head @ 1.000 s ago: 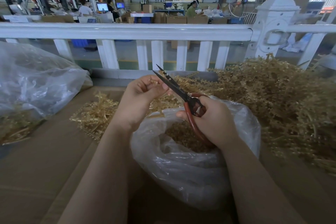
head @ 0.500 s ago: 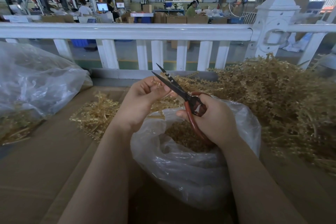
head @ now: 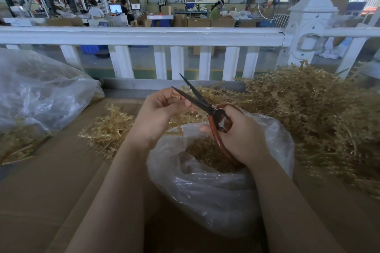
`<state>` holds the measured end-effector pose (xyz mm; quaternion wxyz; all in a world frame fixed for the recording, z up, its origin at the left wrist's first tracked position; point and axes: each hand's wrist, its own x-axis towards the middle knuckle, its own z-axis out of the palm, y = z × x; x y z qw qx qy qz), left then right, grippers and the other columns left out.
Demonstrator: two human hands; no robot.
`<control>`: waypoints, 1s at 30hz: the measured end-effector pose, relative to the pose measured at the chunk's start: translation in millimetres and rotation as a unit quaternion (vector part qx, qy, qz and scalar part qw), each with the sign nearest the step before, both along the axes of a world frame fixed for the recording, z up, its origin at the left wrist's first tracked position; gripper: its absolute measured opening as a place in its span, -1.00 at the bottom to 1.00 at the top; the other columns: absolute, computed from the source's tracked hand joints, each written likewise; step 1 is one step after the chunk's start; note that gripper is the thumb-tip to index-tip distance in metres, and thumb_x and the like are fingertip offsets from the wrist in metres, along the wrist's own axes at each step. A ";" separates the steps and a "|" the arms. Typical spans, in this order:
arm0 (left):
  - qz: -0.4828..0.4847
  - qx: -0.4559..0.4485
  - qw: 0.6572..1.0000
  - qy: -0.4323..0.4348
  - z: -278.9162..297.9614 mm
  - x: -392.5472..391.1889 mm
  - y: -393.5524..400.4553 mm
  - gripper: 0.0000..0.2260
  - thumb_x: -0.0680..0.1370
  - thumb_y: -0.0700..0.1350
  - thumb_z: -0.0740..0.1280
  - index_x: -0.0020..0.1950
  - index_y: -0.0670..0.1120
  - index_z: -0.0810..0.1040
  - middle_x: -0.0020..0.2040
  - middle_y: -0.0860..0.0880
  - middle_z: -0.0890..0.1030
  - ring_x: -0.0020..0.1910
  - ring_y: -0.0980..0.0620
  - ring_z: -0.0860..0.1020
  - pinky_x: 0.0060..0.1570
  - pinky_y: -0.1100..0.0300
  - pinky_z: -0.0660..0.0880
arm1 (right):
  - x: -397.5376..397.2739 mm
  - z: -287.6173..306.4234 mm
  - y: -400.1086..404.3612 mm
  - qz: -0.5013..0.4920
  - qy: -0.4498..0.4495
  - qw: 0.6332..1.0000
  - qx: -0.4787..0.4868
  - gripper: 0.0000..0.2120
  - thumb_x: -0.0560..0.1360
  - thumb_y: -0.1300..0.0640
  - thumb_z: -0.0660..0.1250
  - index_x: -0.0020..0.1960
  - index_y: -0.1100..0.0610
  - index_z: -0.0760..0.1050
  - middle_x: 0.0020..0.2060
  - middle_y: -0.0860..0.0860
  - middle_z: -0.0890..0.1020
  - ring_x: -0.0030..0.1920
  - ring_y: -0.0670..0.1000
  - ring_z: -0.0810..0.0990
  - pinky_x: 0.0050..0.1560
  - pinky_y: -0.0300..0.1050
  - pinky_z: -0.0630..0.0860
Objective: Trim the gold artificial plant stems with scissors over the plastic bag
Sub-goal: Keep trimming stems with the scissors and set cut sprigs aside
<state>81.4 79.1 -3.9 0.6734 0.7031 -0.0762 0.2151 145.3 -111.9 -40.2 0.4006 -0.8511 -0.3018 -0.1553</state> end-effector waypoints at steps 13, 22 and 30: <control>-0.057 -0.012 0.998 -0.006 -5.2 4.5 -8.6 -0.93 0.50 -0.22 0.38 -0.05 -0.12 0.62 -0.14 0.02 0.71 -0.07 0.07 0.65 0.00 0.35 0.51 | 0.1 -2.0 1.1 0.004 -0.008 1.000 -0.001 -0.40 0.26 -0.64 0.20 -0.05 -0.16 0.49 -0.23 -0.28 0.59 -0.16 -0.27 0.55 -0.24 -0.29 0.43; -0.053 -0.003 0.999 -0.004 -4.9 3.4 -9.5 -0.87 0.56 -0.34 0.31 -0.05 -0.14 0.60 -0.21 0.06 0.70 -0.13 0.11 0.64 -0.04 0.38 0.51 | -0.6 -0.8 2.6 0.005 0.003 1.000 -0.012 -0.44 0.28 -0.58 0.26 -0.04 -0.14 0.49 -0.22 -0.23 0.60 -0.16 -0.23 0.56 -0.24 -0.25 0.44; -0.052 0.014 0.999 0.003 -1.4 0.2 -11.9 -0.74 0.58 -0.33 0.30 -0.11 0.00 0.64 -0.27 0.11 0.67 -0.16 0.15 0.64 -0.04 0.38 0.51 | -3.4 1.6 1.8 -0.001 -0.004 1.000 0.000 -0.43 0.26 -0.59 0.24 -0.10 -0.11 0.49 -0.32 -0.22 0.56 -0.23 -0.23 0.54 -0.31 -0.35 0.33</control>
